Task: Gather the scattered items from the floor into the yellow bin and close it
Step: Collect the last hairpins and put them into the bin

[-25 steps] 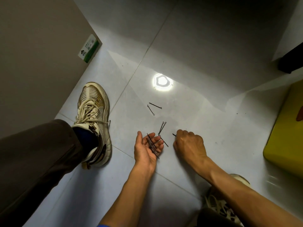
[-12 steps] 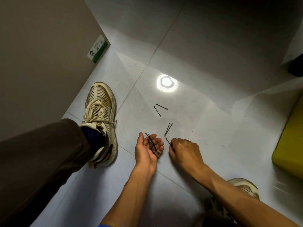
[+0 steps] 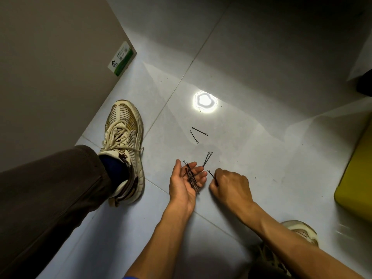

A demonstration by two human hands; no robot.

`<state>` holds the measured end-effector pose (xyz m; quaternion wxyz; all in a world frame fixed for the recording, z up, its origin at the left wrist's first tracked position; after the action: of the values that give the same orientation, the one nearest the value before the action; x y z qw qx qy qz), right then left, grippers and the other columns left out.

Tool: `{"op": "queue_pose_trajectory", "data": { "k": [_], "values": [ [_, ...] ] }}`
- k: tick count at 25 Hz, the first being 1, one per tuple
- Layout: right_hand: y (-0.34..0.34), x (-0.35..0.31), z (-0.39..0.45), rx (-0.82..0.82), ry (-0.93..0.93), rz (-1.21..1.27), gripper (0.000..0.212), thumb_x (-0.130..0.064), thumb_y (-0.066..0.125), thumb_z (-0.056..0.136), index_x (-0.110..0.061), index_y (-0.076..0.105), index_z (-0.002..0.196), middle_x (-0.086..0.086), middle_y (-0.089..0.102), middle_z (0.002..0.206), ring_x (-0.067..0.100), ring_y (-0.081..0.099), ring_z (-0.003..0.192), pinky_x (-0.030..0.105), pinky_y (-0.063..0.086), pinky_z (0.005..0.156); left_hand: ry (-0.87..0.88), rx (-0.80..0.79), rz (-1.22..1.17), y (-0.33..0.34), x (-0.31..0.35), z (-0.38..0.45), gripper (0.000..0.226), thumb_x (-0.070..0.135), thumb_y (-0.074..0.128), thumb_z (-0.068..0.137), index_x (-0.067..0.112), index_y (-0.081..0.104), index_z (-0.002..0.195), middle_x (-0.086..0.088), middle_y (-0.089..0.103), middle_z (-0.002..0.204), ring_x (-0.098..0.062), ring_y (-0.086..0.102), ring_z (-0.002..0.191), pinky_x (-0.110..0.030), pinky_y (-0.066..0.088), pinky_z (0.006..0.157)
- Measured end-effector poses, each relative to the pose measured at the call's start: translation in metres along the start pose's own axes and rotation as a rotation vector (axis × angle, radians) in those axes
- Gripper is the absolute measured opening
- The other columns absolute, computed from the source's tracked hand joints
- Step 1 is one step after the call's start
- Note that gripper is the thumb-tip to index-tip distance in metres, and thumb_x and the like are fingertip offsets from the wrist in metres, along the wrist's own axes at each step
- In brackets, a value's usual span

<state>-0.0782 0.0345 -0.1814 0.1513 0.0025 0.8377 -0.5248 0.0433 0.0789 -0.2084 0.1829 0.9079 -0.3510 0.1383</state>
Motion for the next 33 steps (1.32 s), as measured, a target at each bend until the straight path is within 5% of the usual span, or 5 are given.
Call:
{"op": "queue_pose_trajectory", "data": {
  "k": [9, 14, 19, 24, 33],
  "values": [
    [-0.035, 0.0, 0.005, 0.008, 0.139, 0.679, 0.017, -0.042, 0.059, 0.068, -0.026, 0.057, 0.066, -0.01, 0.06, 0.058, 0.007, 0.056, 0.056, 0.027, 0.046, 0.053, 0.014, 0.048, 0.012, 0.003, 0.005, 0.007, 0.049, 0.044, 0.042, 0.101, 0.001, 0.065, 0.097, -0.018, 0.07, 0.082, -0.03, 0.068, 0.075, -0.038, 0.054, 0.071],
    [-0.05, -0.02, 0.035, 0.06, -0.253, 0.06, 0.018, -0.019, 0.05, 0.093, -0.02, 0.061, 0.107, 0.002, 0.064, 0.094, 0.029, 0.06, 0.084, 0.036, 0.045, 0.06, 0.037, 0.068, 0.028, 0.006, 0.018, 0.009, 0.049, 0.04, 0.037, 0.103, 0.001, 0.064, 0.09, -0.012, 0.064, 0.065, -0.022, 0.062, 0.053, -0.03, 0.046, 0.055],
    [-0.034, -0.043, 0.035, 0.049, -0.432, -0.376, 0.019, -0.006, 0.078, 0.057, -0.013, 0.061, 0.063, 0.005, 0.056, 0.057, 0.023, 0.051, 0.044, 0.025, 0.029, 0.036, 0.04, 0.059, 0.013, 0.002, 0.027, 0.009, 0.048, 0.042, 0.041, 0.101, 0.001, 0.064, 0.091, -0.014, 0.063, 0.07, -0.024, 0.061, 0.055, -0.033, 0.046, 0.06],
    [-0.05, -0.016, 0.065, 0.07, -0.14, -0.174, 0.017, -0.023, 0.043, 0.098, -0.011, 0.055, 0.102, 0.008, 0.058, 0.094, 0.031, 0.058, 0.082, 0.035, 0.032, 0.055, 0.033, 0.06, 0.003, 0.002, 0.028, 0.008, 0.047, 0.041, 0.041, 0.101, 0.001, 0.064, 0.092, -0.013, 0.064, 0.07, -0.023, 0.062, 0.057, -0.032, 0.046, 0.06],
    [-0.059, -0.035, 0.107, 0.082, -0.1, -0.064, 0.024, -0.027, 0.043, 0.101, -0.012, 0.06, 0.107, 0.006, 0.059, 0.102, 0.028, 0.055, 0.091, 0.033, 0.037, 0.061, 0.081, 0.085, 0.016, -0.004, 0.072, 0.019, 0.046, 0.042, 0.042, 0.1, 0.002, 0.063, 0.09, -0.012, 0.063, 0.068, -0.022, 0.061, 0.054, -0.028, 0.047, 0.054]
  ]
}}
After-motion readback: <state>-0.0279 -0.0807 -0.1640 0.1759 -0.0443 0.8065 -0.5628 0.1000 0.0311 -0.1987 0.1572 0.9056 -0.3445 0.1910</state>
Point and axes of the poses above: each hand's wrist, its own z-axis towards the middle knuckle, its own y-axis out of the palm, x = y × z, the point moved 10 cm from there along z, towards the middle knuckle
